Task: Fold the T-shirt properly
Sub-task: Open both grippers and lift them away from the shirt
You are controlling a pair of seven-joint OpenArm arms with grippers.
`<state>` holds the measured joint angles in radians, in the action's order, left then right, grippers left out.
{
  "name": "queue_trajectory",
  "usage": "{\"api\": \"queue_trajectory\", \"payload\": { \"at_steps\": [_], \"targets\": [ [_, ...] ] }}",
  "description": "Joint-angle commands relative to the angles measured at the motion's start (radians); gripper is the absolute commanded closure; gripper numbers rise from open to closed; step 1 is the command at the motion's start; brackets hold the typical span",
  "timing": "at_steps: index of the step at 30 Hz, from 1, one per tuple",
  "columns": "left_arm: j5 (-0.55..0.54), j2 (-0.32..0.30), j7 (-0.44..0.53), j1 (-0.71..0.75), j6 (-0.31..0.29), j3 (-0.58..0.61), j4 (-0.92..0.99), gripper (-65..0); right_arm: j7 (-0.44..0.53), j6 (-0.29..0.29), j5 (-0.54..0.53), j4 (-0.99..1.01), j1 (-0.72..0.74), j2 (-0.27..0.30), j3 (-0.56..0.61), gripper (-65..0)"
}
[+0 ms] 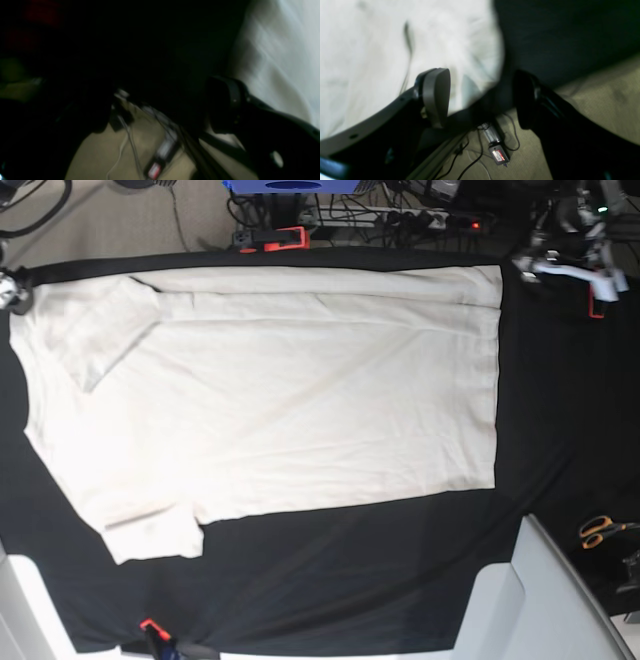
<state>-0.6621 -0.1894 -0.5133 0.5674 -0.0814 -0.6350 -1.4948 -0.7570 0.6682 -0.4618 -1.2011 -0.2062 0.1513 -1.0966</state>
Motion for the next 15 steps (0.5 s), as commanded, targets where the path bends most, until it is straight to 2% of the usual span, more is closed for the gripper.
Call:
{"api": "queue_trajectory", "payload": {
  "at_steps": [1, 5, 9, 11, 15],
  "targets": [
    [-0.012, -0.015, 0.015, -0.001, -0.010, -0.035, -0.020, -56.3, 0.017, 0.003, -0.012, -0.036, 0.001, 0.027, -0.015, -38.3],
    [-0.012, -0.052, 0.011, -0.040, -0.011, -0.082, -0.050, -56.3, 0.017, 0.003, -0.007, -0.073, 0.038, 0.087, -0.003, -38.6],
    [-0.012, -0.124, 0.011, -0.089, -0.013, -0.003, -0.091, -56.3, 0.027, 0.003, 0.022, 0.005, 0.152, 0.210, 0.134, -38.7],
    [-0.012, -0.164, 0.011, -0.137, -0.013, 0.060, -0.088, -56.3, 0.090, 0.008, 0.061, 0.111, 0.239, 0.270, 0.233, -38.7],
    [-0.012, -0.227, 0.011, -0.217, -0.011, 0.185, -0.089, -56.1, 0.330, 0.009, 0.154, 0.421, 0.452, 0.360, 0.465, -38.9]
  ]
}}
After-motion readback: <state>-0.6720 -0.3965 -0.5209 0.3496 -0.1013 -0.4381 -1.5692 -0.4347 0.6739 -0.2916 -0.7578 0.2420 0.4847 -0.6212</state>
